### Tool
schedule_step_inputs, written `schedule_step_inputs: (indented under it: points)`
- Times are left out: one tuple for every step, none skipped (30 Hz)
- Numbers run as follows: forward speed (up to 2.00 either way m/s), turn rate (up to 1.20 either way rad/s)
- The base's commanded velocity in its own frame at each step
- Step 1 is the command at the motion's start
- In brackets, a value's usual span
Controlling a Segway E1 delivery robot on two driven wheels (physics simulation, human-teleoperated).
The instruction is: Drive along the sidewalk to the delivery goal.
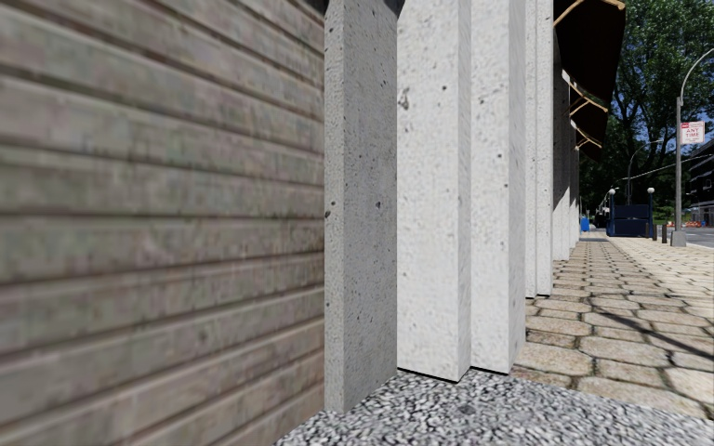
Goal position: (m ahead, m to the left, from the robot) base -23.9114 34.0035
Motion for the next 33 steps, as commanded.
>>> schedule_step_inputs:
  points:
    - [0.0,0.0]
    - [0.0,0.0]
    - [0.0,0.0]
    - [0.0,0.0]
    - [0.0,0.0]
    - [0.0,0.0]
    - [-0.04,0.0]
    - [-0.25,0.0]
    - [-0.43,0.09]
    - [-0.61,0.23]
    - [-0.61,0.23]
    - [-0.66,0.27]
    - [-0.67,0.32]
    - [-0.67,0.42]
    - [-0.67,0.42]
    - [-0.66,0.5]
    - [-0.65,0.61]
    - [-0.64,0.66]
    - [-0.63,0.68]
    - [-0.63,0.68]
    - [-0.6,0.69]
    - [-0.6,0.7]
    - [-0.59,0.72]
    - [-0.59,0.72]
    - [-0.59,0.72]
    - [-0.59,0.72]
    - [-0.59,0.72]
    - [-0.59,0.73]
    - [-0.59,0.73]
    - [-0.59,0.73]
    - [-0.59,0.73]
    - [-0.59,0.73]
    - [-0.59,0.73]
